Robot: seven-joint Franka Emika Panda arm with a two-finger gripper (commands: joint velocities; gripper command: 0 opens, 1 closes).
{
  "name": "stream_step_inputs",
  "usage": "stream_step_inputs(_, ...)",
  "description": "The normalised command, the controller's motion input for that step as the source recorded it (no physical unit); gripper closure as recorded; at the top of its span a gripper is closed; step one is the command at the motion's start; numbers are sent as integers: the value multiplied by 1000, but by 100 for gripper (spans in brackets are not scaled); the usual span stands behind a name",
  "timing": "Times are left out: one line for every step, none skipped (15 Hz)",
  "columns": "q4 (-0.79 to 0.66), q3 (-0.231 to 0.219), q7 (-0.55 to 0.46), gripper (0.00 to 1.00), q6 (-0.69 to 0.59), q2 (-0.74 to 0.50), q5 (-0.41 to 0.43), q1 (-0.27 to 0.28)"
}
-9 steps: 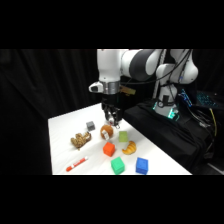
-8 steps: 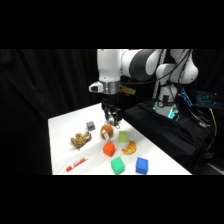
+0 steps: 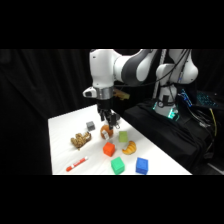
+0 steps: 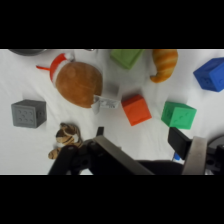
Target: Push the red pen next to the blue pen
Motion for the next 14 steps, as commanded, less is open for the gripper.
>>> stream_step_inputs(674, -28, -24, 0, -27, 573, -59, -55)
stream_step_inputs(675, -27, -19, 0, -35, 567, -68, -49)
stream_step_inputs(679, -23, -20, 0, -48, 563, -62, -49)
stream_step_inputs(683, -18, -31, 0, -51, 562, -54, -50)
stream_step_inputs(679, -13, -29, 0, -69, 549, -48, -47)
stream_step_inputs(673, -27, 6, 0, -76, 535, -84, -30)
stream_step_inputs(655, -15, -19, 0, -83, 505, -72, -32)
stream_step_inputs(664, -20, -13, 0, -97, 495, -88, -26)
stream_step_inputs(670, -31, -2, 0, -107, 481, -109, -17)
stream_step_inputs(689, -38, 0, 0, -131, 470, -120, -15)
stream_step_inputs(689, -31, -19, 0, -145, 448, -115, -22)
stream_step_inputs(708, -30, -23, 0, -178, 439, -111, -28)
stream_step_inputs(720, -32, -31, 0, -198, 433, -117, -29)
stream_step_inputs(745, -23, -42, 0, -230, 435, -103, -38)
